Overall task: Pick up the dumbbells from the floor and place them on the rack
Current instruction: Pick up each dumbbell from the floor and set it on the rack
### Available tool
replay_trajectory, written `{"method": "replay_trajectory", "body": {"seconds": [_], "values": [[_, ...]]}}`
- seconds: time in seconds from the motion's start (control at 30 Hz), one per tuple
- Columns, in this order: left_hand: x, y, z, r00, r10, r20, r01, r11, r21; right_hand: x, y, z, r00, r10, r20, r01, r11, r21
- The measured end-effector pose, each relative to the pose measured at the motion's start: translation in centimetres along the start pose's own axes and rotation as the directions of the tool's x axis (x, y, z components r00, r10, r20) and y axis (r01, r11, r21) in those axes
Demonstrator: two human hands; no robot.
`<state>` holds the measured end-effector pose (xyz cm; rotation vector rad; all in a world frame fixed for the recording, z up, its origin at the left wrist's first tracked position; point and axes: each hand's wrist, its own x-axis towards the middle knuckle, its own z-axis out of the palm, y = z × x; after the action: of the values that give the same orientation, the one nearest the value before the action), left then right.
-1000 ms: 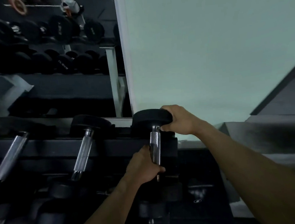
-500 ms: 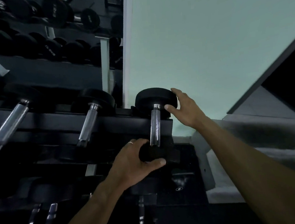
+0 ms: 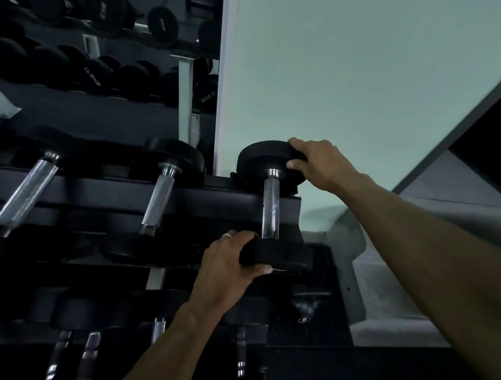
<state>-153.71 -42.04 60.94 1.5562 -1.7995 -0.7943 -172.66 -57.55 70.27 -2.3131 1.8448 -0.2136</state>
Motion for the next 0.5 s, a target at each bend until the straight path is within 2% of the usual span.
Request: {"method": "replay_trajectory", "body": {"seconds": [0.1,0.3,0.5], "values": [[-0.3,0.2,0.3,1.0,-0.013,-0.005,0.013,1.0,-0.023,0.0,-0.2,0.0,1.0,-0.01,-0.002,0.01,1.0,0.002],[-0.1,-0.1,-0.3,0.997,-0.017,0.069,0.02,0.999,-0.045,-0.1,-0.9,0.7,0.999,0.007,-0.052,-0.007,1.0,-0.011],[-1.5,1.0,-1.7,0.992,-0.054,0.115,0.049,0.998,0.047,-1.8,-2.9,2.8,0.995,0.013,-0.1,-0.008,0.999,0.052]]}}
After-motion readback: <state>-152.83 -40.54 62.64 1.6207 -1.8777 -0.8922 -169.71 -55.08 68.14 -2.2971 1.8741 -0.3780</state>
